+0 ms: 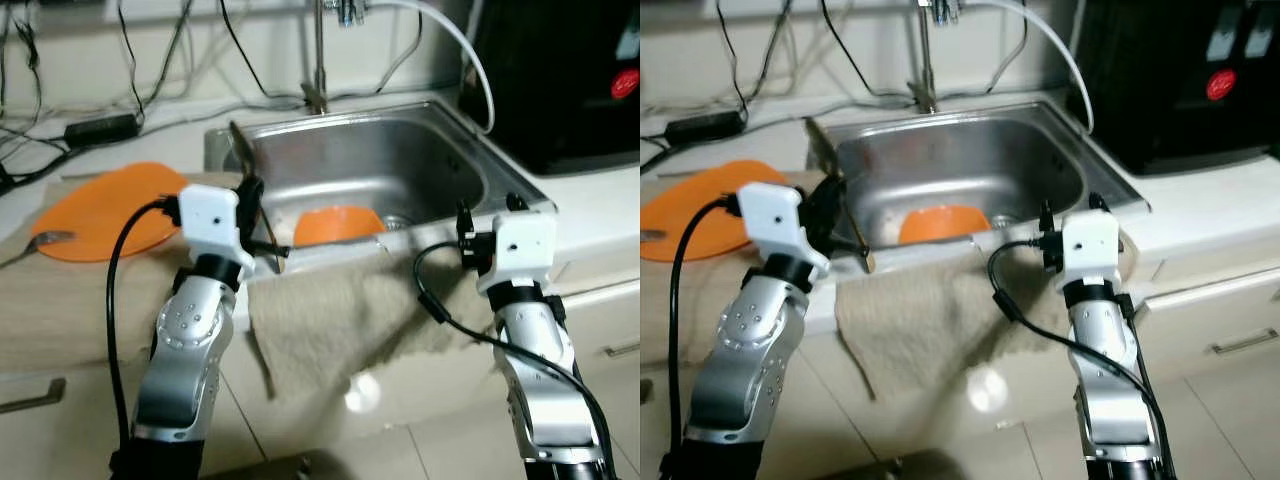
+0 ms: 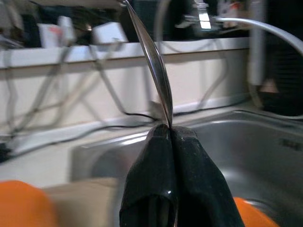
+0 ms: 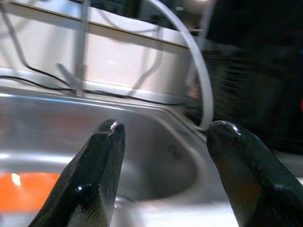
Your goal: Kitchen organization
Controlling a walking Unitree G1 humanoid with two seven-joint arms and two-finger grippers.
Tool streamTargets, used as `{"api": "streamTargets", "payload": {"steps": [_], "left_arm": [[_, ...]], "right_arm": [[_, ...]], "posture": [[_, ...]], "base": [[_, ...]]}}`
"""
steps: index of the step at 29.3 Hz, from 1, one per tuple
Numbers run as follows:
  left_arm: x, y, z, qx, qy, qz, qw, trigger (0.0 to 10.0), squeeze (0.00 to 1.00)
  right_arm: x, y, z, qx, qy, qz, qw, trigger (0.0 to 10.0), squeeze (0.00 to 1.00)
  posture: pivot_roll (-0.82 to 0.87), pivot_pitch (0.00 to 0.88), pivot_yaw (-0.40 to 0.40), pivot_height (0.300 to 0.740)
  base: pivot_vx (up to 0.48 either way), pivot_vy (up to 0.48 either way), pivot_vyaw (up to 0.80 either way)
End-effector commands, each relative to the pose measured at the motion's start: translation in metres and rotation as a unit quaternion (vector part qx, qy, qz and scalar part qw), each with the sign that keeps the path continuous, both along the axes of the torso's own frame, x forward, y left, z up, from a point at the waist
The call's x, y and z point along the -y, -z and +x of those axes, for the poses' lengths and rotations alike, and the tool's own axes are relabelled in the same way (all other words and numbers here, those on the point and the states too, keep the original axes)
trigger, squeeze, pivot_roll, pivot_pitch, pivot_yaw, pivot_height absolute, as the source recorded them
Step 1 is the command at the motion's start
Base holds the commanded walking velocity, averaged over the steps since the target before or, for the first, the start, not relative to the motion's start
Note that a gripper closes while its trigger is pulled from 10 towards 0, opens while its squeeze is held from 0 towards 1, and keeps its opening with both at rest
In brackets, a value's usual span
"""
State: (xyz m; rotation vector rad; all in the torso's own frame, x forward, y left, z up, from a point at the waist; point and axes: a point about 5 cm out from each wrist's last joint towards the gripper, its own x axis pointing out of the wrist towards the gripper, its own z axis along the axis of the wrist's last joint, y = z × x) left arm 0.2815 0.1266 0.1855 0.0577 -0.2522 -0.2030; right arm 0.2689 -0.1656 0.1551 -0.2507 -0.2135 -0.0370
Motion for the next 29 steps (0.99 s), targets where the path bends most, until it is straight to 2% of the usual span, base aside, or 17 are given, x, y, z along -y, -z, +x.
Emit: {"api": "streamTargets", "payload": {"steps": [1,9,16,24,26,29], "left_arm": [[-0.007,0.003,0.003,-0.012,-0.009,0.012,1.0,10.0,0.0],[-0.002,-0.001,0.01,-0.016,0.007,0.024,1.0,10.0,0.0],[-0.005,-0.006,0.018,-0.017,0.011,0.049,0.999,10.0,0.0],[-0.003,-0.009,0.022,-0.019,0.03,0.053,0.998,10.0,0.0],[0.0,-0.012,0.022,-0.018,0.047,0.044,0.998,10.0,0.0],[0.0,-0.017,0.022,-0.016,0.058,0.035,0.998,10.0,0.0]], "right_arm": [[-0.01,-0.001,0.004,-0.003,-0.018,0.011,1.0,10.0,0.0],[-0.018,0.003,0.005,-0.012,-0.03,0.026,0.999,10.0,0.0],[-0.027,0.001,0.006,-0.019,-0.039,0.067,0.997,10.0,0.0],[-0.027,0.008,0.012,-0.04,-0.029,0.076,0.996,10.0,0.0],[-0.031,0.009,0.019,-0.065,-0.044,0.129,0.989,10.0,0.0],[-0.037,0.008,0.027,-0.094,-0.078,0.211,0.97,10.0,0.0]], "posture": [[0.03,0.0,0.046,0.74],[0.03,0.0,0.061,0.74],[0.03,0.0,0.084,0.74],[0.03,0.0,0.095,0.74],[0.03,0.0,0.095,0.74],[0.04,0.0,0.091,0.74]], "base": [[0.454,0.0,0.0],[0.444,0.0,0.0],[0.0,0.0,0.0],[0.0,0.0,0.0],[0.0,0.0,0.0],[0.0,0.0,0.0]]}}
